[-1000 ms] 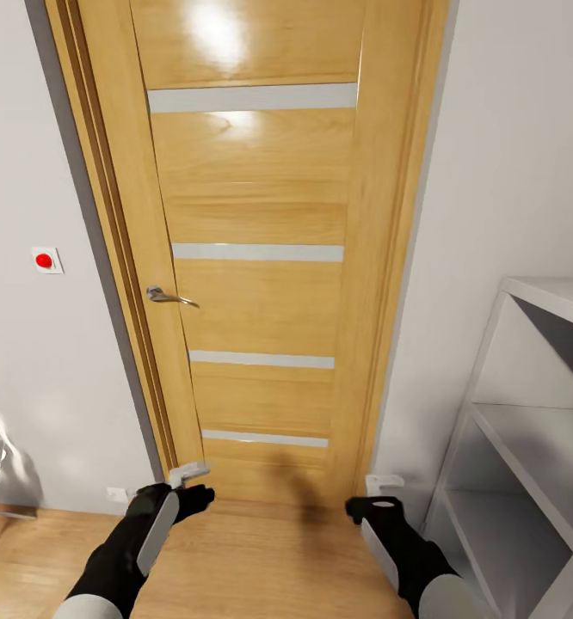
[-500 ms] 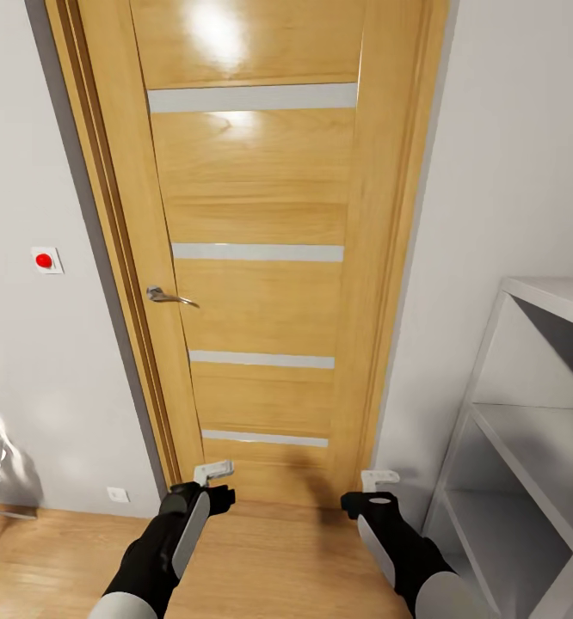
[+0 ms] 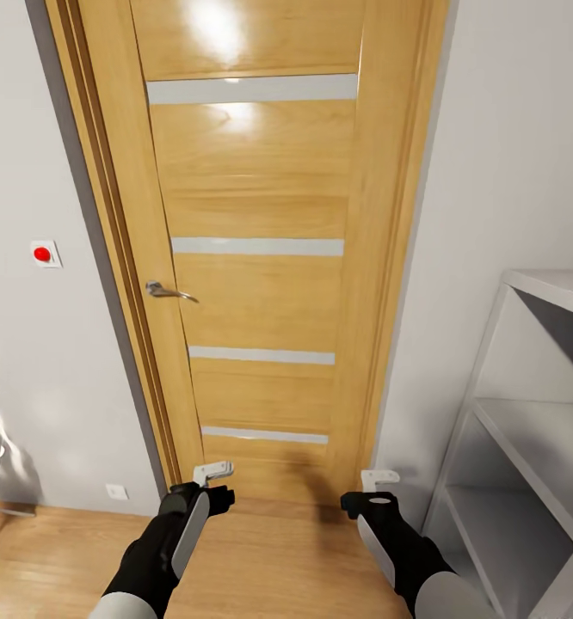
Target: Attach the digital camera to the camera tripod in the bedroom.
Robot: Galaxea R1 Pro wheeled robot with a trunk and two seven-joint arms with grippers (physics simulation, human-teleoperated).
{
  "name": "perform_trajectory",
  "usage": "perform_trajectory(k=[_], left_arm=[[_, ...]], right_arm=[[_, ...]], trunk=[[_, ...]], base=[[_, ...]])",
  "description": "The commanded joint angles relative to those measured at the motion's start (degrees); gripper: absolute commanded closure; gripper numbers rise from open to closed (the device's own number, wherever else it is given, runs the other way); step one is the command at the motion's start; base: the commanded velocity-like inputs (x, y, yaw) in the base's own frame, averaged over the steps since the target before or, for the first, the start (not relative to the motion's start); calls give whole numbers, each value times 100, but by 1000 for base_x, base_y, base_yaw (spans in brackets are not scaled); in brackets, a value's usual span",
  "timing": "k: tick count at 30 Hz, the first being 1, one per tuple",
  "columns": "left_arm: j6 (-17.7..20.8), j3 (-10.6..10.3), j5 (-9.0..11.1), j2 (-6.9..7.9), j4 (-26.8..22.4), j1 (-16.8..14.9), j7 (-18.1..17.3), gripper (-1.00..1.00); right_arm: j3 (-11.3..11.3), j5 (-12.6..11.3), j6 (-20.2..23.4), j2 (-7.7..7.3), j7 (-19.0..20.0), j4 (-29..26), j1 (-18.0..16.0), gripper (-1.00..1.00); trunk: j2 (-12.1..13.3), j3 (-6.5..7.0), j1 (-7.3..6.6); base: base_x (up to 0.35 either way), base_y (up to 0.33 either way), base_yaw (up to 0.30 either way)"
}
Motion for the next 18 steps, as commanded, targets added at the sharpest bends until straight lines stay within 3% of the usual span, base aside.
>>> perform_trajectory(k=[1,18], left_arm=[[17,2,61,-2,-6,-3,45,-100],[31,-1,62,15,10,-3,45,-100]], right_arm=[[38,-58,25,-6,-55,-9,-4,-100],[47,-80,42,-29,173,56,-4,-100]], trunk=[[-45,-25,22],[-727,-330,396]], base=[[0,0,0],[0,0,0]])
